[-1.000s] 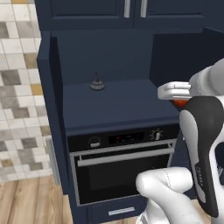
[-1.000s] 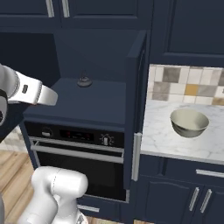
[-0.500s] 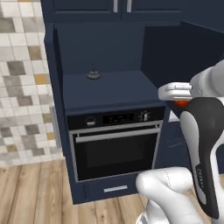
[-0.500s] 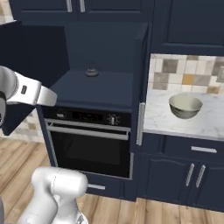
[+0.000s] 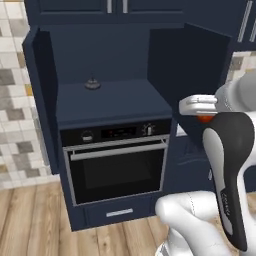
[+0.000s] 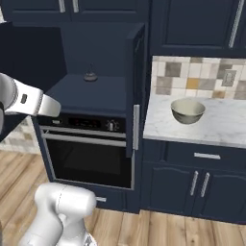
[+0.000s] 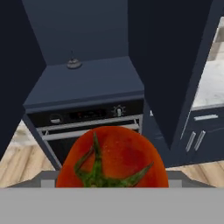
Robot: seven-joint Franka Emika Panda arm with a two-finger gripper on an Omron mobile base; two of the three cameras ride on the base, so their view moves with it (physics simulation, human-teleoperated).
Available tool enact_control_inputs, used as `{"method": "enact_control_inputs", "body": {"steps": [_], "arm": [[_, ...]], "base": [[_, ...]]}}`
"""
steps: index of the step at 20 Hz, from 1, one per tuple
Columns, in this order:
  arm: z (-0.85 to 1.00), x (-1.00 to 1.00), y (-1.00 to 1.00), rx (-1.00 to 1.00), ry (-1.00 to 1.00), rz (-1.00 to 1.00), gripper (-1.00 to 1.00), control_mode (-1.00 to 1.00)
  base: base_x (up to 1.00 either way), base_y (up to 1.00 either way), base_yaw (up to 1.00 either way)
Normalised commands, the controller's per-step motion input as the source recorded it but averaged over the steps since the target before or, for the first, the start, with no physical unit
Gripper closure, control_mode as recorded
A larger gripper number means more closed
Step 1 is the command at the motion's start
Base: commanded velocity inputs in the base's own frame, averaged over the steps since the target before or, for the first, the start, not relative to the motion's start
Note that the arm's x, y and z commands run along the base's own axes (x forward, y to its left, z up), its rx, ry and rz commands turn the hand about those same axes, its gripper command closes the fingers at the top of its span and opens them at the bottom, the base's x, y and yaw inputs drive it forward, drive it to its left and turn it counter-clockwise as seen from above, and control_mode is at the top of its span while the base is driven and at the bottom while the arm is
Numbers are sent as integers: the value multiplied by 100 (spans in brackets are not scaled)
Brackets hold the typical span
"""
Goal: Pick the tomato from the cabinet and place it in the bowl. Then pick the bowl and place it in the sink. Then turn on the sink facuet.
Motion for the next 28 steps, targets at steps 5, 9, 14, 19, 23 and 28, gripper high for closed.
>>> {"method": "enact_control_inputs", "body": {"steps": [5,9,14,19,23,28], "arm": [[0,0,0,0,0,0,100,100],[0,0,0,0,0,0,100,100],[0,0,0,0,0,0,100,100],[0,0,0,0,0,0,100,100],[0,0,0,0,0,0,100,100],[0,0,0,0,0,0,100,100]], "base": [[-13,-82,-6],[-21,-89,-5],[-19,-89,-3],[-2,-85,-2],[25,-59,0],[57,-23,0]]}}
